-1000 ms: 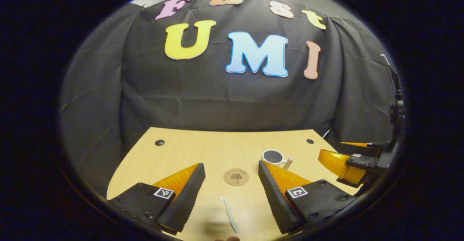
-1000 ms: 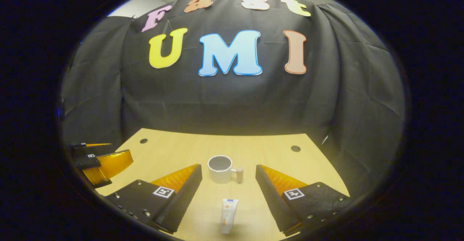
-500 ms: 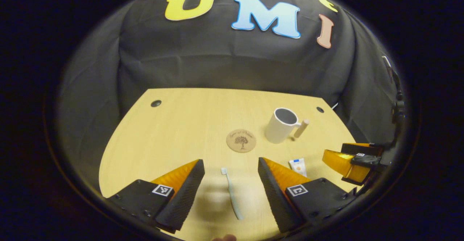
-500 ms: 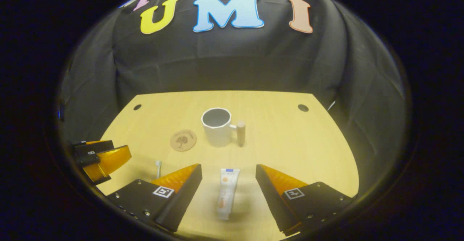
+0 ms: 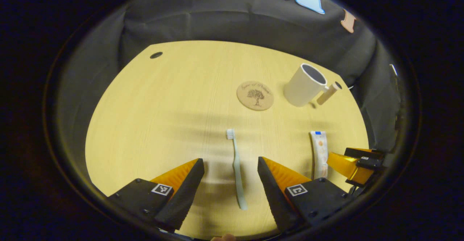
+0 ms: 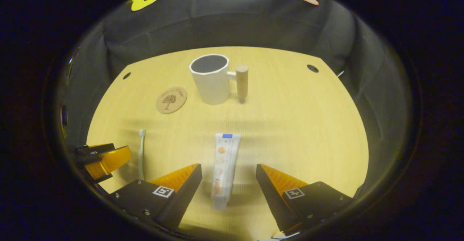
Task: Put the toothbrush and toothpaste on the desktop into the cup, then pick up the cup and place it on the coaster on the desktop.
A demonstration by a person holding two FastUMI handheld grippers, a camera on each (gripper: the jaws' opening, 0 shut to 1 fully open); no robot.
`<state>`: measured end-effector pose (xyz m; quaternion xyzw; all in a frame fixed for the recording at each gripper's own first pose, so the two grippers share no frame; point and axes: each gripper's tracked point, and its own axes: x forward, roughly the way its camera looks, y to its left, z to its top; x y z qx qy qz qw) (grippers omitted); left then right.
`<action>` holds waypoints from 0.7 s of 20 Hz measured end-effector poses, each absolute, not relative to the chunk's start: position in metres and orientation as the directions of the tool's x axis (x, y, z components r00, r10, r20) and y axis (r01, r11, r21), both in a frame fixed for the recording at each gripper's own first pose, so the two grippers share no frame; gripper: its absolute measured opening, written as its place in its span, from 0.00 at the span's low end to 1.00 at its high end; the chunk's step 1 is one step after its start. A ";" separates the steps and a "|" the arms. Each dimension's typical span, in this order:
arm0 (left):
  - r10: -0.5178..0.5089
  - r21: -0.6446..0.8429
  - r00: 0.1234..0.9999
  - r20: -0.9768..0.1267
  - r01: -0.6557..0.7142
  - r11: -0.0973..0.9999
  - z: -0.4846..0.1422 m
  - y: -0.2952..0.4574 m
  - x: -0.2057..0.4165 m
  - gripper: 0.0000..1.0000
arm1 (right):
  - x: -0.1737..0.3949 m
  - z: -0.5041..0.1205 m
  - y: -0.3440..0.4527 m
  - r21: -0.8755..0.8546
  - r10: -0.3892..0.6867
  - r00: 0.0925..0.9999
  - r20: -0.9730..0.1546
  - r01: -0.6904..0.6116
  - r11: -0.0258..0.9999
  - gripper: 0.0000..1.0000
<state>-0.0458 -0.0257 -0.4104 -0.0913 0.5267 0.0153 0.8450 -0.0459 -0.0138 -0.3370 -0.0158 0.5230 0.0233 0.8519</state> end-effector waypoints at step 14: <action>0.010 -0.020 0.202 -0.979 -0.146 0.989 -0.459 -0.019 -0.063 0.97 | -0.045 -0.385 -0.023 -0.029 -0.021 0.235 -0.972 -0.033 0.999 0.94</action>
